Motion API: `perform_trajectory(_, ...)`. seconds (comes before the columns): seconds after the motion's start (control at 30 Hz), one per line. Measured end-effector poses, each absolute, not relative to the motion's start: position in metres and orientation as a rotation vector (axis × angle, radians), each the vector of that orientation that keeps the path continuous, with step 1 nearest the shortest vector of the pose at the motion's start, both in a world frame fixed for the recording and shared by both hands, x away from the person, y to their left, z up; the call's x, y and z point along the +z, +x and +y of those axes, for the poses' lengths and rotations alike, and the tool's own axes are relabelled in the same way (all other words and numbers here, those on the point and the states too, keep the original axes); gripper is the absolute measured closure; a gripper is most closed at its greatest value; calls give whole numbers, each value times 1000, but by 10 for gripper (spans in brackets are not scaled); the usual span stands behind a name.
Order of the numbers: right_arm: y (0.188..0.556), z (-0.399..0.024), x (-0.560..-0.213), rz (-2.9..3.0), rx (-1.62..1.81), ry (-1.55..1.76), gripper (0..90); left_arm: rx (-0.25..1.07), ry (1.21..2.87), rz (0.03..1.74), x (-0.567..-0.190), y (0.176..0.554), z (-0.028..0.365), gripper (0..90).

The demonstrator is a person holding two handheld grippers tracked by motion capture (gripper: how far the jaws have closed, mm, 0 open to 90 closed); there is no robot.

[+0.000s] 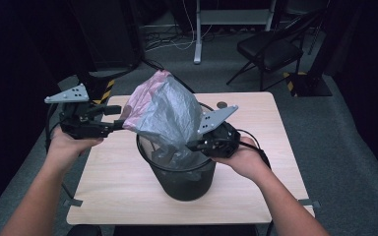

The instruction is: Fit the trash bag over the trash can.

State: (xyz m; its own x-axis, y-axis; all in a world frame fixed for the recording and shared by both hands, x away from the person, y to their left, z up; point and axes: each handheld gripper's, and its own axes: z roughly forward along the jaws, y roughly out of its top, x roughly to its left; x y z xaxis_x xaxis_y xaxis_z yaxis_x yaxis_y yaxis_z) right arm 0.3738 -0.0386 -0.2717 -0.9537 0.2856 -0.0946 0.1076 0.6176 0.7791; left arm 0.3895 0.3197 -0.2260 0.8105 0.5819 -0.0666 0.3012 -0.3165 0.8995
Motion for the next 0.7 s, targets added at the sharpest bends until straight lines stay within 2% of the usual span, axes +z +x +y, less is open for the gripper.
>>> perform_trajectory(0.17, 373, -36, -272, 2637, 1243, 326, 895, 364, 1915, 677, -205, 390, 316, 351)
perform_trajectory(0.33, 373, -35, -272, 2638, 1242, 321, 895, 360, 1912, 673, -198, 392, 309, 348)
perform_trajectory(0.7, 371, -34, -273, 2636, 1246, 308, 895, 310, 2007, 685, -223, 410, 274, 302)
